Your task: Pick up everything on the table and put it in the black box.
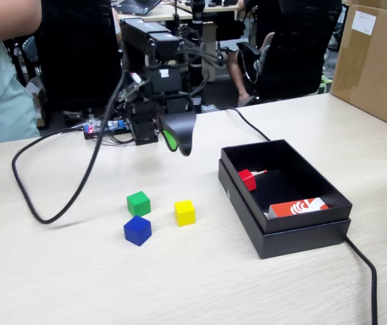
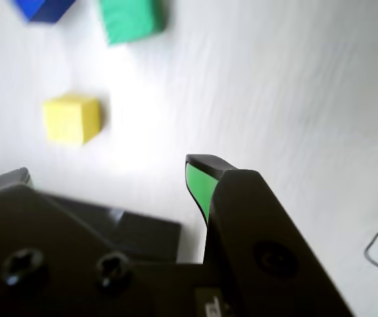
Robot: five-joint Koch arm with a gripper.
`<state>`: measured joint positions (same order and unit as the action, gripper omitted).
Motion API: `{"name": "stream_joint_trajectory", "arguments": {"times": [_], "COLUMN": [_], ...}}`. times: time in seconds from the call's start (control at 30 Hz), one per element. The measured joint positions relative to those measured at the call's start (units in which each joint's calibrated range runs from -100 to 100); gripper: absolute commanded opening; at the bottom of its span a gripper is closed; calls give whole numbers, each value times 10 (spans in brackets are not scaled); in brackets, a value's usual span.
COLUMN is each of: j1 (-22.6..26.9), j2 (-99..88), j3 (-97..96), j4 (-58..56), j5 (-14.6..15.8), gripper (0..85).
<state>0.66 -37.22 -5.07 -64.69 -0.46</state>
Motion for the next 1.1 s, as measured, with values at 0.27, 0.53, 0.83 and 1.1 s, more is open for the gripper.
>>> {"name": "stream_joint_trajectory", "arguments": {"times": [0.27, 0.53, 0.83, 1.1], "j1": [-39, -70, -84, -87], "j2": [91, 227, 328, 360], "j3": [-11, 24, 70, 99], "j4": [19, 48, 49, 49], "j5": [-26, -58, -73, -65], "gripper": [465, 457, 343, 138]}}
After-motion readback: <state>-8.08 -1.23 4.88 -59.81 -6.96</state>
